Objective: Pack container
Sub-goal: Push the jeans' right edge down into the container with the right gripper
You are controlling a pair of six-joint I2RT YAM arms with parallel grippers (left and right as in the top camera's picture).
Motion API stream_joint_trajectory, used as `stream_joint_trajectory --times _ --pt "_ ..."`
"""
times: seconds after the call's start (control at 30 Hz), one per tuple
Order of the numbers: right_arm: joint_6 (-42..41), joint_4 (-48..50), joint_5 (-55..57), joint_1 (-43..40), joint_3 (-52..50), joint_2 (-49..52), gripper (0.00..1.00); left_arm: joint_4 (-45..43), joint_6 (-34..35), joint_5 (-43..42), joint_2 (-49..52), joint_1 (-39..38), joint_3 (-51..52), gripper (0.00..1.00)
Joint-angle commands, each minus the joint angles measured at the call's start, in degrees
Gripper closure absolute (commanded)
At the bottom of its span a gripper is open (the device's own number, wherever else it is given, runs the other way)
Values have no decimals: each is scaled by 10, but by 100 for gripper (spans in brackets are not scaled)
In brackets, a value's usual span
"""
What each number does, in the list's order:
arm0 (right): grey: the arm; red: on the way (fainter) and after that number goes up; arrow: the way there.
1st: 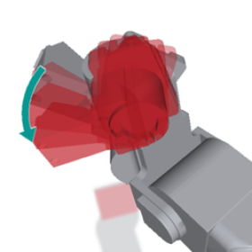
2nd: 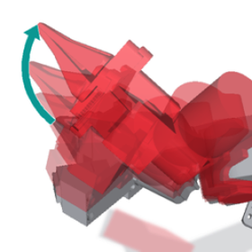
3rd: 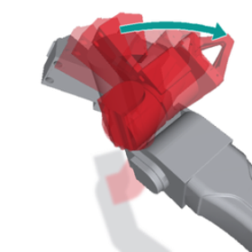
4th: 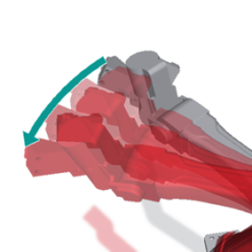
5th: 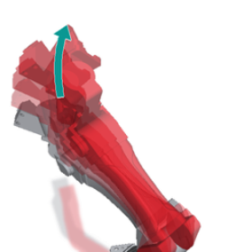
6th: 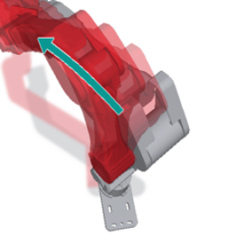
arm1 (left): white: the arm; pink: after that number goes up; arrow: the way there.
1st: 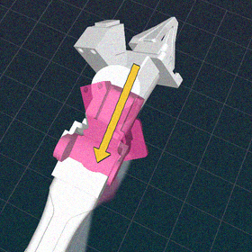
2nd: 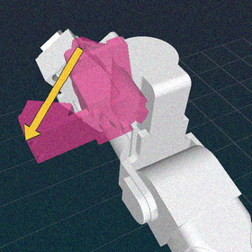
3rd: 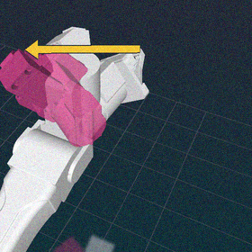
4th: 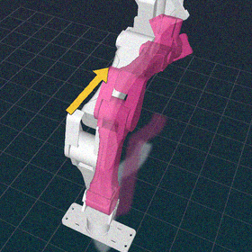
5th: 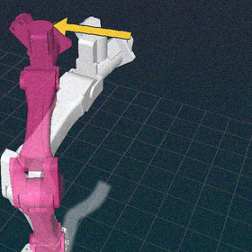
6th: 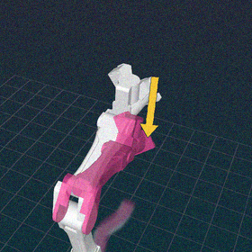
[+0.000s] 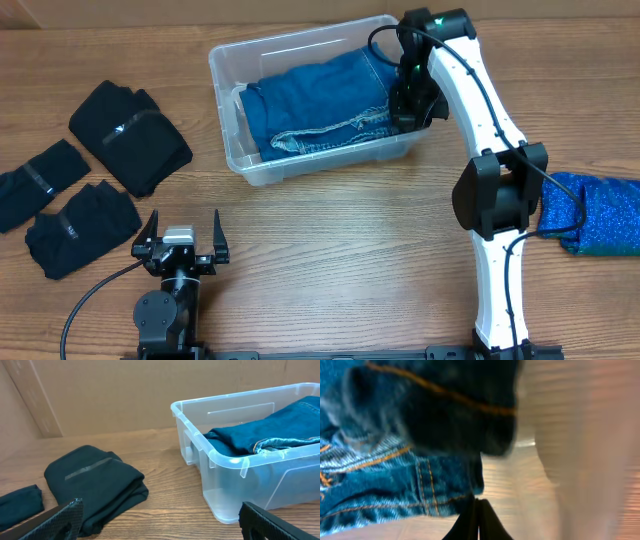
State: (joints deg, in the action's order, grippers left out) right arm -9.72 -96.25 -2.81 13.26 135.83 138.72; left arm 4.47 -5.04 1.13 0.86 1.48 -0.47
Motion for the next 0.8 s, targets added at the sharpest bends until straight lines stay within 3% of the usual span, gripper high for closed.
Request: stream_joint_trajectory --times 0.0,0.4,0.77 --pt "-4 -9 -3 0 -33 -54 96 -2 -10 3 -6 -4 2 0" --pt "-17 -9 -38 3 -45 -114 96 -2 -10 3 -6 -4 2 0" --pt "-23 -8 -14 20 -158 -138 96 -2 -10 3 -6 -4 2 0"
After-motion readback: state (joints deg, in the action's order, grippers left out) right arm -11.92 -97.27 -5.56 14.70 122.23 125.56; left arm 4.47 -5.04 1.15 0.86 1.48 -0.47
